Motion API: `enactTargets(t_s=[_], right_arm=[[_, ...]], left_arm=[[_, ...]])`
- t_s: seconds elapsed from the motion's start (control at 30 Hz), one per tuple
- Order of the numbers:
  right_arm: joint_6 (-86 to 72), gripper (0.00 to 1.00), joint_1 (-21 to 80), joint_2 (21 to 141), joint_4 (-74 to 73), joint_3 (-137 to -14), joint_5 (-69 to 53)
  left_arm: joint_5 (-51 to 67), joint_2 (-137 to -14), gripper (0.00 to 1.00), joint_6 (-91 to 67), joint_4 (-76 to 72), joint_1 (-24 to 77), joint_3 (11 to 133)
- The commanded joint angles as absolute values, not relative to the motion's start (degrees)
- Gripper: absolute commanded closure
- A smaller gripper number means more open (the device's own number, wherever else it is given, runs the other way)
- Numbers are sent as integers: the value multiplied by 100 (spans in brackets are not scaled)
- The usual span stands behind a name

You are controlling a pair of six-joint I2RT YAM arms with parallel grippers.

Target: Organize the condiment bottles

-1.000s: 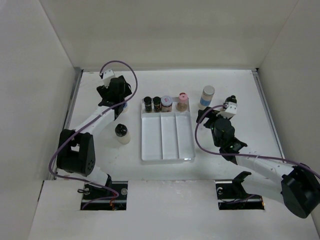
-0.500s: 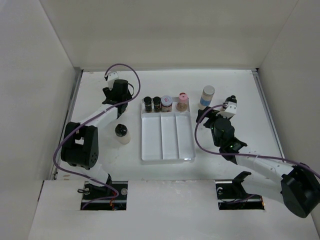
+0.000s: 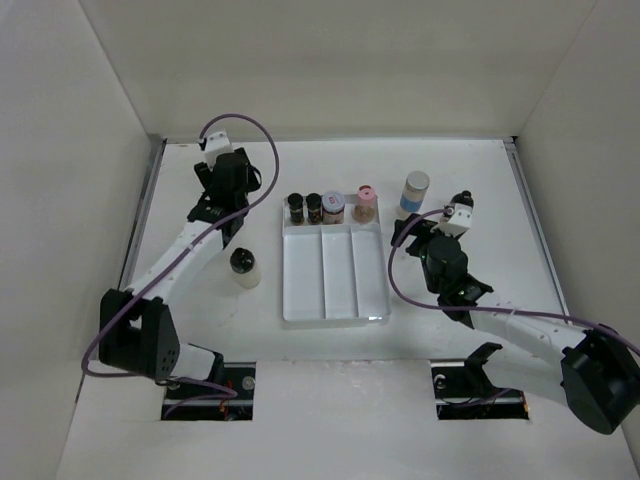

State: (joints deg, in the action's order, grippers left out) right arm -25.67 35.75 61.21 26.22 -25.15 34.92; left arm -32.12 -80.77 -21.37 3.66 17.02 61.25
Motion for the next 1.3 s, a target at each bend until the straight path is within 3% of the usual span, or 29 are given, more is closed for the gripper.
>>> enactTargets(t_s=[0.0,0.13,0.33,0.57,0.6,0.77,0.83,0.97,1.27], right_arm=[[-2505,6,3634,6047,2944,-2760,3480],[-2505,0,3634,5986,2944,-2716,3507],[-2549,0,3582,5661,2988,-2549,3779],[-2804,0,3371,5651,2927,-2470,3709],[-2830,3,3344,5643,2909,-2470,3665],[-2936,57,3239,5538,2830,-2435,3604],[-2970,68,3186,5432,2751,-2417,3604],[-3015,70,3168,5361,2707,-2408,3568],[-3023,59,3160,5432,2777,-2400,3524]], left_arm=[[-3366,-7323,71,-1890,-106,2034,6504],[-3366,-6761,72,-1942,79,2630,6268],[-3700,-6021,72,-1977,176,3861,5872],[-3867,-6695,72,-2285,-429,5391,5739],[-3867,-6889,72,-2294,-587,5479,5739],[-3771,-7768,72,-2355,-992,5673,5897],[-3718,-8014,72,-2355,-1133,5621,5897],[-3753,-8358,72,-2347,-1300,5568,5880],[-3709,-8999,72,-2347,-1740,5199,5713]])
